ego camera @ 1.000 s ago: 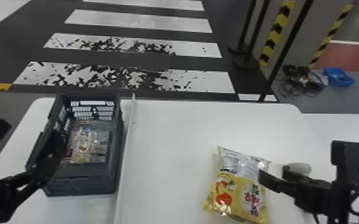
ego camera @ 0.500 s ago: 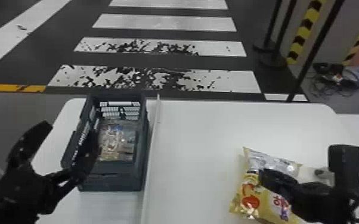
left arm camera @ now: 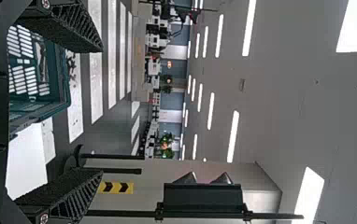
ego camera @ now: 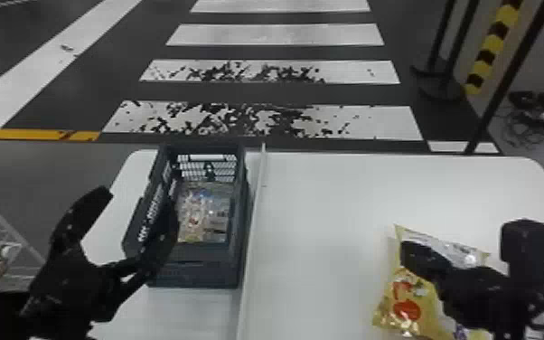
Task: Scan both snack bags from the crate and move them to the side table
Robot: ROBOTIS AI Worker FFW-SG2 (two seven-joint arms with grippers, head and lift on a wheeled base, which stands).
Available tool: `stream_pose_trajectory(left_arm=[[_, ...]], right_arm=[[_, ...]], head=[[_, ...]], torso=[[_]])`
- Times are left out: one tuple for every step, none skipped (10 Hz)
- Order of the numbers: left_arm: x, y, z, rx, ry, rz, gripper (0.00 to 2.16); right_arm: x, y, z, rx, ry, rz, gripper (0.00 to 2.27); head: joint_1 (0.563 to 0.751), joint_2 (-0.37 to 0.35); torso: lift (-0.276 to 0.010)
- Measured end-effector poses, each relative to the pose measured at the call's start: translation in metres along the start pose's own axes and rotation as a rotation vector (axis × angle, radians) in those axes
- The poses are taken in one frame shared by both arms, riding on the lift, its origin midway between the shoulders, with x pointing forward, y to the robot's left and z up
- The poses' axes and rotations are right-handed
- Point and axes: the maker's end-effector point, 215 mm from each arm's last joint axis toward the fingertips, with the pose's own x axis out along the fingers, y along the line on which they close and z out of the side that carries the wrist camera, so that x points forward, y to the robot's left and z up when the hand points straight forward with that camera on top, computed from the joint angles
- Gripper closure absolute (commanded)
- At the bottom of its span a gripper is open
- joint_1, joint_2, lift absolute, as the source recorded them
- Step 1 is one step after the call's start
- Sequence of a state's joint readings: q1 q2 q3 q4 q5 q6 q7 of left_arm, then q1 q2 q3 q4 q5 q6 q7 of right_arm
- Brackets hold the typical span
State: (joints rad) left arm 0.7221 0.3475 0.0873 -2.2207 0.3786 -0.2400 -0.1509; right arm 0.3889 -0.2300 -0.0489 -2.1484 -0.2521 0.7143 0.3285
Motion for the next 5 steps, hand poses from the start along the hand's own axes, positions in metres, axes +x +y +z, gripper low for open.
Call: stream_pose_trajectory(left_arm=[[0.0,0.0,0.0,0.001,0.0,0.0,0.07],[0.0,-0.001,-0.001,0.003,0.001,0.0,0.07],[0.0,-0.002,-0.002,0.005,0.003,0.001,0.07],[0.0,-0.002,-0.003,0.006,0.003,0.003,0.07],[0.0,-0.003,-0.003,0.007,0.003,0.004,0.07]], right_arm=[[0.002,-0.004,-0.001,-0.009,-0.011,-0.005,2.24],[0.004,-0.009,-0.004,-0.014,-0.018,-0.009,2.24],[0.007,-0.011,-0.009,-0.012,-0.022,-0.008,2.24],[0.01,-0.011,-0.014,-0.01,-0.028,-0.002,2.24],[0.01,-0.011,-0.018,-0.01,-0.036,0.001,2.24]], head=[[0.695,0.067],[0.695,0.061],[0.695,0.056],[0.695,0.056],[0.695,0.057]], torso=[[-0.095],[-0.095],[-0.095],[-0.095],[-0.095]])
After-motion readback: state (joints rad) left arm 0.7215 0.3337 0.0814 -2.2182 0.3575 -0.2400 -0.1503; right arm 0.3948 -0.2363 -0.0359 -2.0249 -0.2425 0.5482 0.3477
